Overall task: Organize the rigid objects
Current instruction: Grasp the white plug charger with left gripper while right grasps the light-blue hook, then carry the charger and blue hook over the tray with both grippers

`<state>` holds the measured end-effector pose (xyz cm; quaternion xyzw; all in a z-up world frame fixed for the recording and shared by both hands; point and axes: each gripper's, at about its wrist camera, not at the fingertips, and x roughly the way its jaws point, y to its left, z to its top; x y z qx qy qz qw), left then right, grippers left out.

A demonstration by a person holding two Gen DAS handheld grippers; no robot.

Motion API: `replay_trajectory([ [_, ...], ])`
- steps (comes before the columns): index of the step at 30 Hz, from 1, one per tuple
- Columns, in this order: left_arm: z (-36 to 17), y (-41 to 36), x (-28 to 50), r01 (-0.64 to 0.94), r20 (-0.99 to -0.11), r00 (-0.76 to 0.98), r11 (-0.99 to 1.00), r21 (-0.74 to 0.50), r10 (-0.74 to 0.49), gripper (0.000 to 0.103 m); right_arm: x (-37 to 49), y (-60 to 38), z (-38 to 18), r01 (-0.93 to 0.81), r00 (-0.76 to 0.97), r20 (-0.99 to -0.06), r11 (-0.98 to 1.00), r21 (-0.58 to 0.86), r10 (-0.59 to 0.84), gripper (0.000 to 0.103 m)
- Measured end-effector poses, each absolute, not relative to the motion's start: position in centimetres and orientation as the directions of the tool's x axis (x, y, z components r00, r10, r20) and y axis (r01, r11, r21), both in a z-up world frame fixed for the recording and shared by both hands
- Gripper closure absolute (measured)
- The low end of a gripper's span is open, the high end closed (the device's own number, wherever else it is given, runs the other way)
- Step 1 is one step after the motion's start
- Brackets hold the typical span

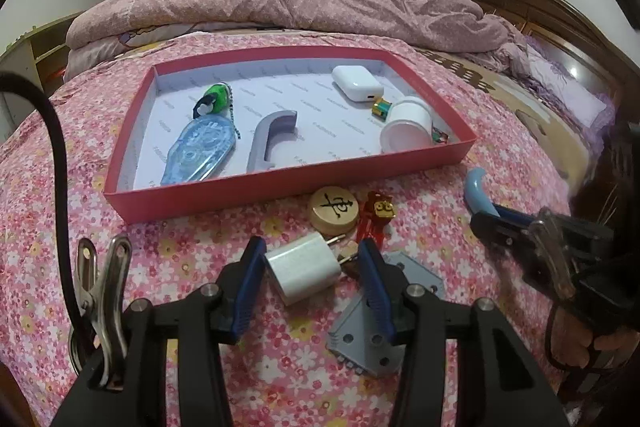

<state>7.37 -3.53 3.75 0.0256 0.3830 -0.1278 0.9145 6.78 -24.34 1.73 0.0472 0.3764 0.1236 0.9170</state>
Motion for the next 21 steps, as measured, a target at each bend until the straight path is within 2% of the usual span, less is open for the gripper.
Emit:
replay_trajectory([
  [11, 7.4, -2.0, 8.1, 0.222, -0.652, 0.732, 0.974, -0.046, -0.198, 0.053, 6.5, -25.3, 2.1, -0.212, 0.672, -0.649, 0.932, 0.295, 0.358, 0.087],
  [17, 8.7, -1.1, 9.9, 0.189, -0.615, 0.772, 0.982, -0.022, -0.162, 0.053, 6.7, -25.2, 3.0, -0.233, 0.683, -0.626, 0.924, 0.302, 0.377, 0.087],
  [21, 8.5, -0.4, 11.6, 0.163, -0.625, 0.768, 0.986, -0.025, -0.142, 0.053, 6.9, -25.3, 2.9, -0.236, 0.675, -0.623, 0.916, 0.325, 0.395, 0.087],
])
